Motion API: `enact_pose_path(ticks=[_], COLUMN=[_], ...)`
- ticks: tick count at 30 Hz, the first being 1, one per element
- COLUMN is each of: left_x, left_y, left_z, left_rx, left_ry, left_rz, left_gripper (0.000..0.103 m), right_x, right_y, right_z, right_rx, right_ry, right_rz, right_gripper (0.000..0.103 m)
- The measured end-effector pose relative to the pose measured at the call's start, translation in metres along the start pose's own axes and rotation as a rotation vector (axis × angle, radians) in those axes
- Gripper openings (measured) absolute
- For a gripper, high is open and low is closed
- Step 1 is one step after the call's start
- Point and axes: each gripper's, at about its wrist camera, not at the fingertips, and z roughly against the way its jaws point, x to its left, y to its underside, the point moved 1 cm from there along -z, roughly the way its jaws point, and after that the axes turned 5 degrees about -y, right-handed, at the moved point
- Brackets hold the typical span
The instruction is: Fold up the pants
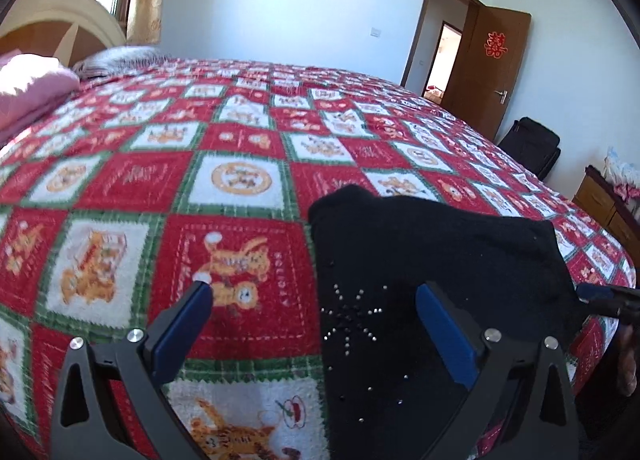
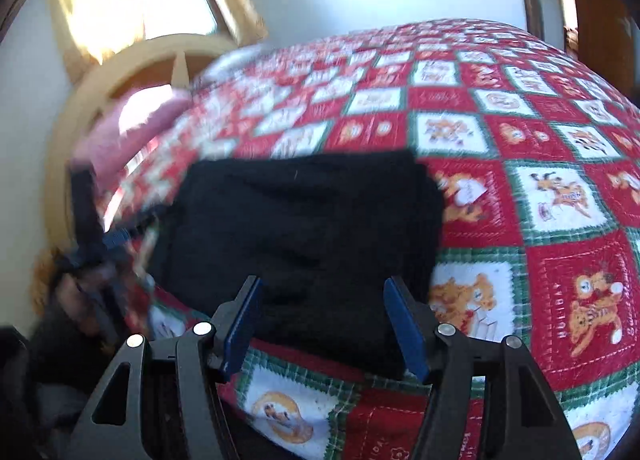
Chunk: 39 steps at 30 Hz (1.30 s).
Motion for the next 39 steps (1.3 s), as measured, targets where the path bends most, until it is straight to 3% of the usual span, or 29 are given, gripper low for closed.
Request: enact_pose_path(ticks=[3, 10, 19, 21, 23, 24, 28, 32, 39], left_x=[0.001, -0.006, -0.02, -0.023, -0.023, -0.023, -0.017, -0.016, -0.01], left_y=[0.002, 0.003, 0.002, 0.002, 0.001, 0.001, 0.002, 0.001, -0.007], left_z=[0.0, -0.003, -0.007, -0.007, -0.007, -0.007, -0.007, -0.006, 0.014], left_rx=[-0.019, -0.026, -0.013, -0.014, -0.007, -0.004, 0.002, 0.009, -0.025], left_ry=[0.016, 0.006, 0.047, 0.065, 0.114, 0.131, 0.21, 0.264, 0.264], left_rz=[0.012, -0.015, -0.066, -0.07, -0.061, -0.052, 0.005, 0.028, 0.046], left_gripper=[0.103, 0.103, 0.101, 0.096, 0.081, 0.079, 0.058, 0.025, 0.014], right_x=[-0.019, -0.046, -0.048, -0.048, -0.05, -0.051, -0.046, -0.035, -0.008], right_y=[-0.008, -0.001, -0.004, -0.003, -0.004, -0.004, -0.004, -0.008, -0.026], right_z=[0.012, -0.028, -0.036, -0.035, -0.035, -0.035, -0.033, -0.025, -0.009], right_rx=[-0.082, 0.03, -0.005, -0.01, -0.015, -0.016, -0.023, -0.044, -0.083], right_ry=[0.031, -0.027, -0.041, -0.045, -0.071, -0.084, -0.086, -0.081, -0.116], right_rz=[-0.083, -0.219, -0.255, -0.252, -0.264, -0.271, -0.254, -0.218, -0.146], right_gripper=[0.064, 0.064, 0.06, 0.051, 0.041, 0.037, 0.031, 0.029, 0.027])
